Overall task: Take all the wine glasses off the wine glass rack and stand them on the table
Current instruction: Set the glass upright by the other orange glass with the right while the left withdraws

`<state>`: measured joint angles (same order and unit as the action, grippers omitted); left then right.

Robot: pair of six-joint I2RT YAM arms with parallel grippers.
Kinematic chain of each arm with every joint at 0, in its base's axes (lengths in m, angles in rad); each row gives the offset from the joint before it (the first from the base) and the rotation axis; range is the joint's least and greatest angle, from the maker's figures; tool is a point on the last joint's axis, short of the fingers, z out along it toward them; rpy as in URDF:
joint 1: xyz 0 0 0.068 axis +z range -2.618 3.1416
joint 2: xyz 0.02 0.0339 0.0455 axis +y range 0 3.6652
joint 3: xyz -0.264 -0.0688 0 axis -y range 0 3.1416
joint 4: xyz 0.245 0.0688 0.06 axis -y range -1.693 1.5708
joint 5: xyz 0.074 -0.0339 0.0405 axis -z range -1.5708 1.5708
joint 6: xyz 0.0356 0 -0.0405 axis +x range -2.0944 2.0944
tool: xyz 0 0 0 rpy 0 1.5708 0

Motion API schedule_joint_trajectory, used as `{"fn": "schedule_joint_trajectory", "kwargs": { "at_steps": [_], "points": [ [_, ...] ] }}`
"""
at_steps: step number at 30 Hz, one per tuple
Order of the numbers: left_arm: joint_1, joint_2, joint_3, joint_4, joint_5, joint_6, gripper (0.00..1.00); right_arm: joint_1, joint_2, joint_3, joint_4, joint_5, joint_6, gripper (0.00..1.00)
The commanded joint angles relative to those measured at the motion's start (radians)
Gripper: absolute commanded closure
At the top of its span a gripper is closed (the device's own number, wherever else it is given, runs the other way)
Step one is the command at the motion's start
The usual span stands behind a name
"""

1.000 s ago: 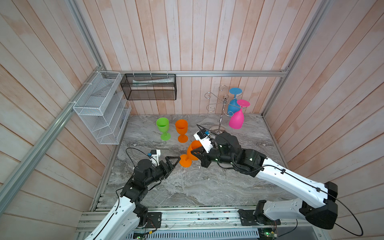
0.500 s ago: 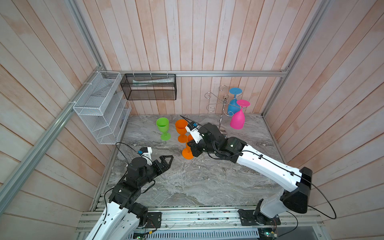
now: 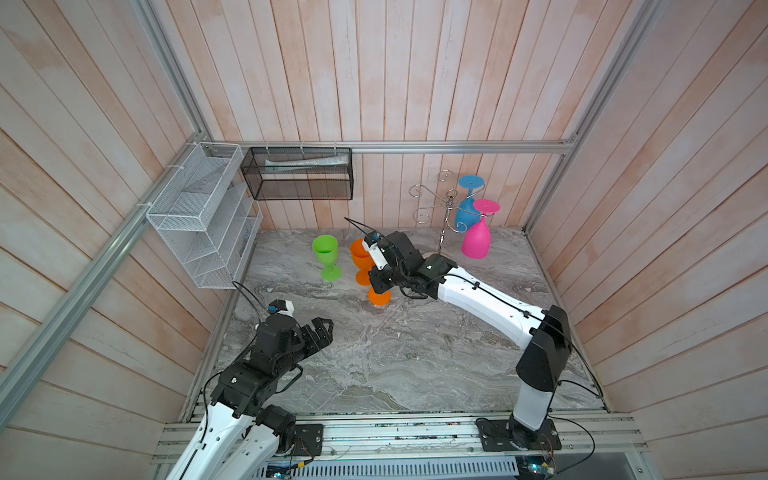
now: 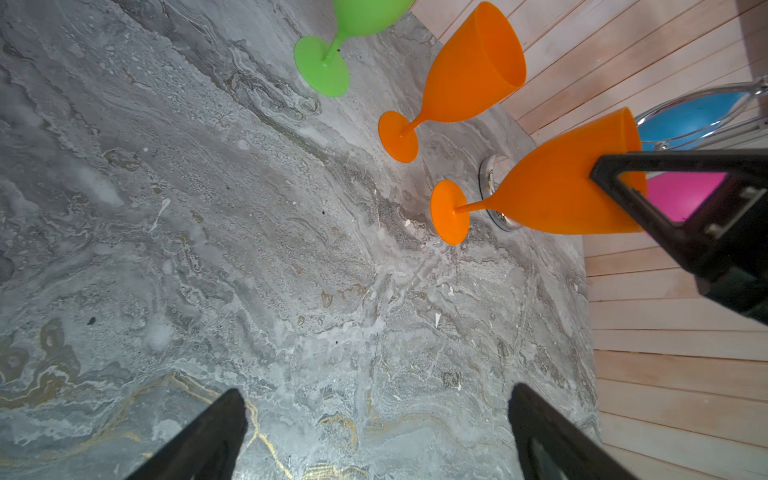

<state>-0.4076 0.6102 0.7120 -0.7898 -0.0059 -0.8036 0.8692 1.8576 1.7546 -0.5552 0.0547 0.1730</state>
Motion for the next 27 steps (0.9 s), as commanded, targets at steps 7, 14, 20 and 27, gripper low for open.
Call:
{"fn": "schedule_joint_trajectory", "kwargs": {
  "at_steps": [7, 14, 20, 27],
  "points": [
    [0.001, 0.026, 0.027, -0.014, -0.026, 0.030, 0.00, -0.055, 0.058, 0.082, -0.014, 0.022, -0.040, 1.00],
    [0.001, 0.027, 0.024, -0.008, -0.025, 0.032, 0.00, -0.093, 0.122, 0.140, -0.022, 0.016, -0.079, 1.00],
    [0.001, 0.024, 0.023, -0.005, -0.021, 0.034, 0.00, -0.118, 0.163, 0.167, -0.015, 0.020, -0.121, 1.00],
    [0.001, 0.021, 0.016, 0.006, -0.008, 0.038, 0.00, -0.157, 0.202, 0.171, 0.021, -0.003, -0.143, 1.00]
  ]
}}
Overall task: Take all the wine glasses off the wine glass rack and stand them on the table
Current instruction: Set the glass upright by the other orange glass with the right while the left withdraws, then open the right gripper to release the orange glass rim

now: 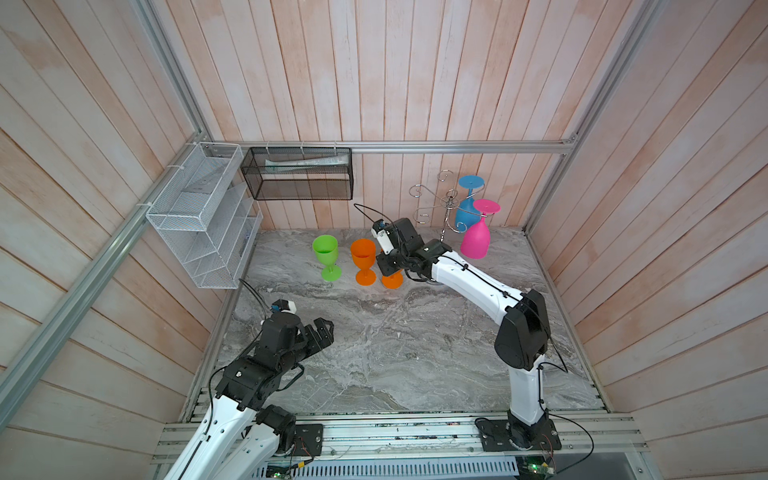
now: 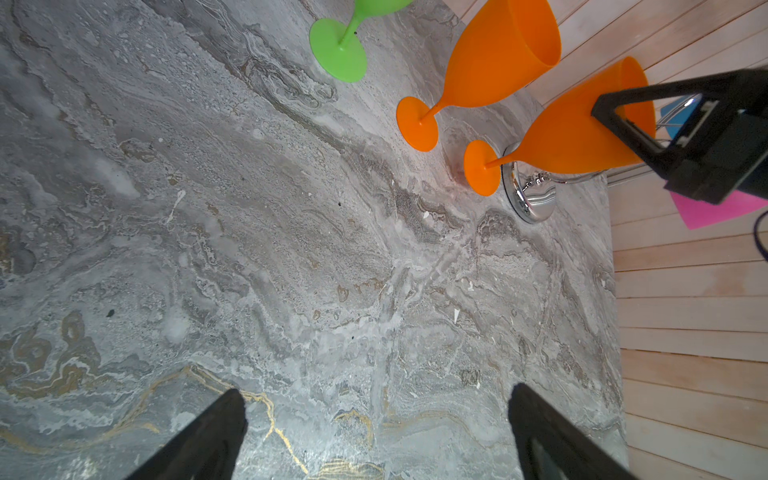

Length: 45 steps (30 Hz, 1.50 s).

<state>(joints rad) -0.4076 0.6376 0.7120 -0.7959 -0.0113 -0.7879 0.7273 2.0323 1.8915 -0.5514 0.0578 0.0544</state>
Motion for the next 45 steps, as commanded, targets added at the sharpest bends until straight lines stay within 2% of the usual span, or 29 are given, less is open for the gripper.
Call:
{"fn": "schedule_joint_trajectory", "kwargs": {
  "at_steps": [1, 18, 24, 27, 38, 45],
  "points": [
    [0.001, -0.007, 0.016, 0.012, -0.003, 0.022, 0.00, -0.018, 0.033, 0.034, 0.023, -0.009, -0.025, 1.00],
    [0.002, -0.001, 0.007, 0.036, 0.011, 0.024, 0.00, -0.062, 0.092, 0.040, 0.072, -0.037, -0.046, 1.00],
    [0.002, -0.001, 0.022, 0.031, 0.003, 0.032, 0.00, -0.062, 0.090, 0.038, 0.059, -0.043, -0.048, 0.93],
    [0.001, -0.002, 0.029, 0.028, -0.001, 0.035, 0.00, -0.063, 0.083, 0.038, 0.050, -0.045, -0.051, 0.87],
    [0.001, -0.004, 0.038, 0.027, -0.009, 0.039, 0.00, -0.048, 0.037, 0.036, 0.027, -0.016, -0.070, 0.55],
    [0.002, -0.005, 0.043, 0.031, -0.007, 0.047, 0.00, -0.015, -0.009, 0.030, 0.022, 0.010, -0.081, 0.39]
  ]
}}
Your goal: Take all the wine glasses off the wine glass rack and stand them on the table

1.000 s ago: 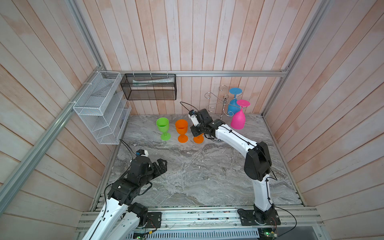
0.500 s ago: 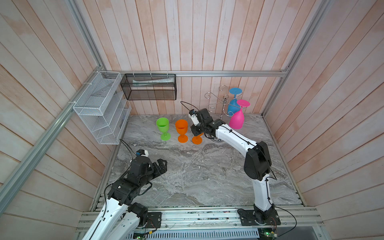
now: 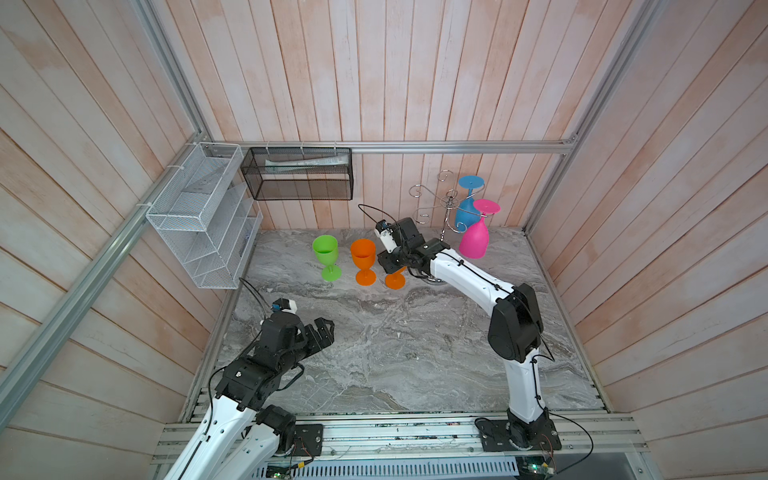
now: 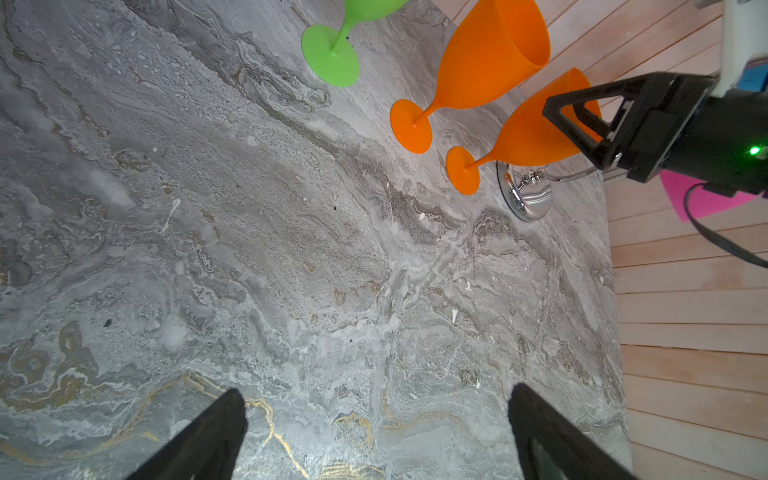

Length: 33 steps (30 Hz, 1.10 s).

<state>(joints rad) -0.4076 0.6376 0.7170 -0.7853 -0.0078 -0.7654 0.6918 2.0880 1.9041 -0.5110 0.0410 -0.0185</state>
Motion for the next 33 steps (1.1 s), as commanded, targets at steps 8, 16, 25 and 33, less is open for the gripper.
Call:
{"fn": "schedule_joint_trajectory", "kwargs": {
  "at_steps": [8, 16, 25, 33],
  "points": [
    [0.001, -0.038, 0.058, 0.053, 0.004, 0.066, 0.00, 0.078, -0.200, -0.003, 0.007, 0.077, -0.003, 0.28],
    [0.001, -0.007, 0.120, 0.128, 0.034, 0.160, 0.00, 0.110, -0.484, -0.143, 0.129, 0.106, 0.044, 0.21],
    [-0.002, 0.079, 0.195, 0.263, 0.131, 0.276, 0.00, -0.001, -0.781, -0.348, 0.241, 0.176, 0.151, 0.22],
    [-0.090, 0.207, 0.341, 0.335, 0.253, 0.457, 0.00, -0.299, -0.919, -0.480, 0.262, 0.081, 0.413, 0.27]
  ]
}}
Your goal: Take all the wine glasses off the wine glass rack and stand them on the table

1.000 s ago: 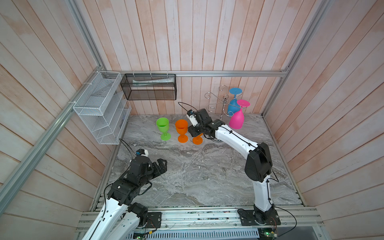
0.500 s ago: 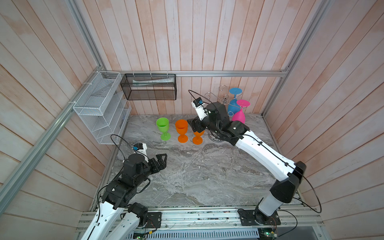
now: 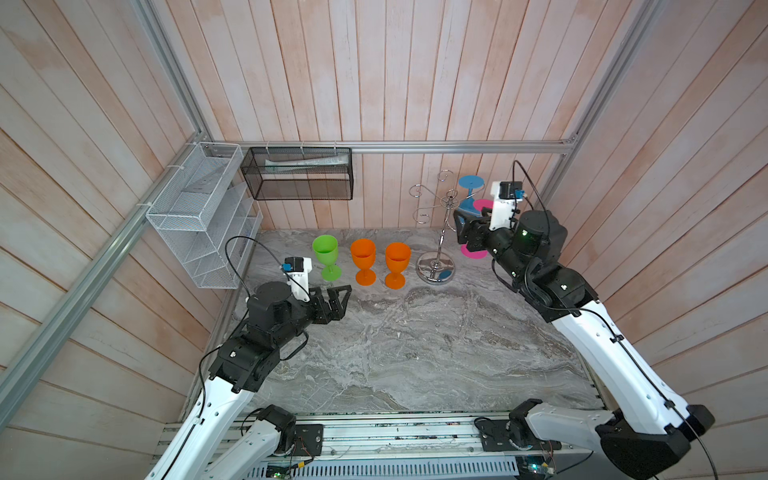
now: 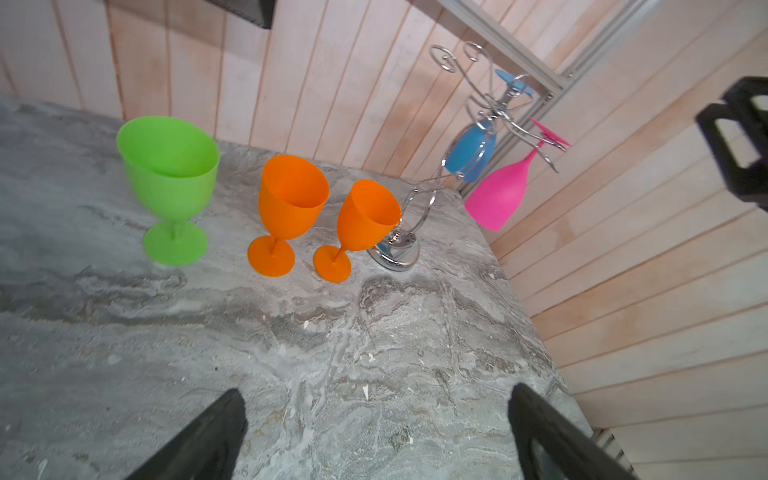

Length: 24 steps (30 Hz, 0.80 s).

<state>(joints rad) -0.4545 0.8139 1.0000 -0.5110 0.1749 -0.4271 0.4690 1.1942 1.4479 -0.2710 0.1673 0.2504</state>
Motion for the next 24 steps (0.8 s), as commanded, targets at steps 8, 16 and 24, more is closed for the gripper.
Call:
{"fn": "schedule_joint_trajectory", "kwargs": {
  "at_steps": [8, 16, 24],
  "points": [
    [-0.330, 0.167, 0.196, 0.071, -0.093, 0.373, 0.00, -0.420, -0.044, -0.129, 0.089, -0.373, 0.401, 0.31],
    [-0.470, 0.225, 0.181, 0.189, -0.121, 0.528, 0.00, -0.616, -0.002, -0.235, 0.229, -0.614, 0.591, 0.34],
    [-0.491, 0.206, 0.007, 0.352, -0.169, 0.641, 0.00, -0.651, 0.081, -0.235, 0.306, -0.696, 0.685, 0.39]
  ]
}}
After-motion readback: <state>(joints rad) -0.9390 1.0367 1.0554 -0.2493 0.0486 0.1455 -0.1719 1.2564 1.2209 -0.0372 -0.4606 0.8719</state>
